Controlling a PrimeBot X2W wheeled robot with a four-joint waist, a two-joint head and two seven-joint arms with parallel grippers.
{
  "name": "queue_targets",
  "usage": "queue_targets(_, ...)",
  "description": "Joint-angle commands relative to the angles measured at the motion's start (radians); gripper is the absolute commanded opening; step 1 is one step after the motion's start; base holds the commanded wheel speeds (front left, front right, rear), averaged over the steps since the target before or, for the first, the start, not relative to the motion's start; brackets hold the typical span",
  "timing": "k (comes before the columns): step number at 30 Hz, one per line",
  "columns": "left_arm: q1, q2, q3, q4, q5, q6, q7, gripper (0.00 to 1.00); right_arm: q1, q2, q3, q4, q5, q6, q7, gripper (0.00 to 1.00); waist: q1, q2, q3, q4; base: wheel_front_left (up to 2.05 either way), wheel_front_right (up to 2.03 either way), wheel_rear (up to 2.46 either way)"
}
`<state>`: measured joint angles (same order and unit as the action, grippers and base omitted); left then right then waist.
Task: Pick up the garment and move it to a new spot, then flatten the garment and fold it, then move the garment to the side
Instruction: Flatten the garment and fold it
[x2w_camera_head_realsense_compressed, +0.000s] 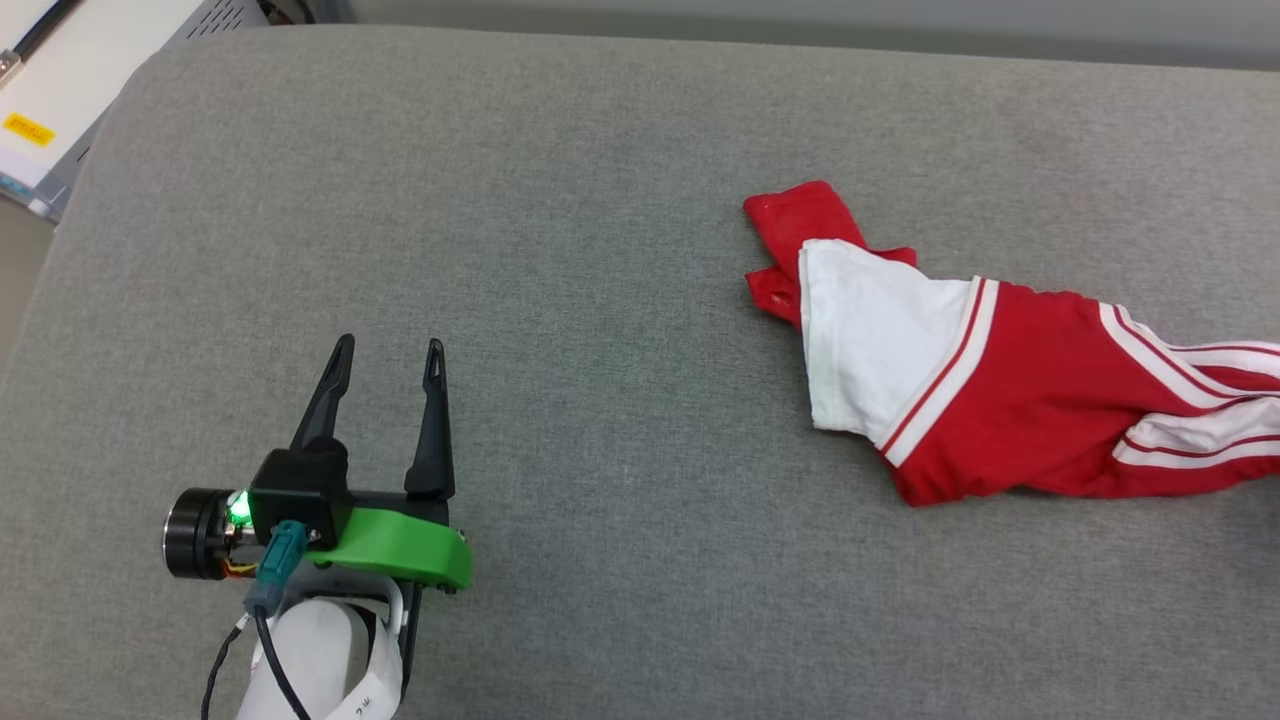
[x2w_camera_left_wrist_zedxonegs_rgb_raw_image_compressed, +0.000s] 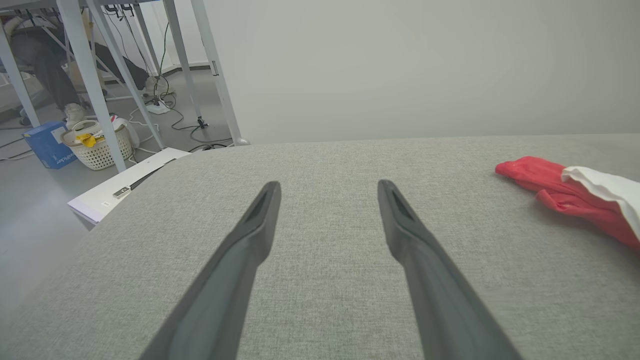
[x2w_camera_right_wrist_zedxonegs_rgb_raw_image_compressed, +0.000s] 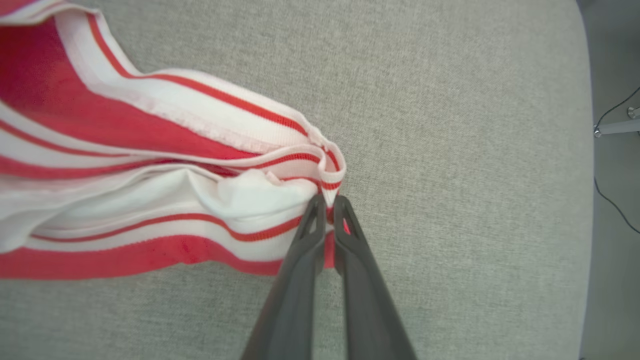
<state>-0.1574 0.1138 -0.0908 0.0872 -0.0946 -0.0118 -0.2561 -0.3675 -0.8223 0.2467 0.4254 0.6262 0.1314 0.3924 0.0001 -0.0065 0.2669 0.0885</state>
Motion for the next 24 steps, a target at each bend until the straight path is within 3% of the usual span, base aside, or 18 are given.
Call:
queue_targets(1, -0.022, -0.009, 0.000, 0.002, 0.008, -0.005, -0.006, 1.00, -0.014, 0.024, 0.004, 0.044, -0.021, -0.001, 0.011, 0.00, -0.0001, 0.0065, 0.038, 0.035, 0.00, 0.00, 0.00)
queue_targets(5, -0.034, -0.016, 0.001, 0.009, 0.012, -0.010, -0.006, 1.00, -0.023, 0.081, 0.003, 0.171, -0.056, -0.001, 0.016, 0.00, -0.0001, 0.0065, 0.046, 0.043, 0.00, 0.00, 0.00)
queue_targets(8, -0.034, -0.019, 0.005, 0.013, 0.016, -0.011, -0.006, 1.00, -0.035, 0.101, -0.014, 0.219, -0.075, -0.001, -0.047, 0.00, -0.0001, 0.0065, 0.038, 0.041, 0.00, 0.00, 0.00)
queue_targets(9, -0.033, -0.019, 0.006, 0.014, 0.017, -0.012, -0.006, 1.00, -0.042, 0.105, -0.023, 0.223, -0.079, -0.001, -0.076, 0.22, -0.0001, 0.0065, 0.033, 0.039, 0.00, 0.00, 0.00)
queue_targets(10, -0.031, -0.020, 0.008, 0.016, 0.019, -0.013, -0.006, 1.00, -0.051, 0.110, -0.039, 0.224, -0.082, -0.001, -0.118, 0.97, -0.0001, 0.0065, 0.026, 0.036, 0.00, 0.00, 0.00)
queue_targets(17, -0.009, -0.024, 0.007, 0.016, 0.030, -0.016, -0.006, 1.00, -0.056, 0.101, -0.118, 0.111, -0.113, -0.001, -0.326, 1.00, -0.0001, 0.0065, -0.021, 0.024, 0.00, 0.00, 0.00)
queue_targets(24, 0.011, -0.027, 0.004, 0.006, 0.038, -0.019, -0.006, 1.00, -0.027, 0.125, -0.178, -0.191, -0.145, -0.001, -0.344, 1.00, -0.0001, 0.0065, -0.047, 0.023, 0.00, 0.00, 0.00)
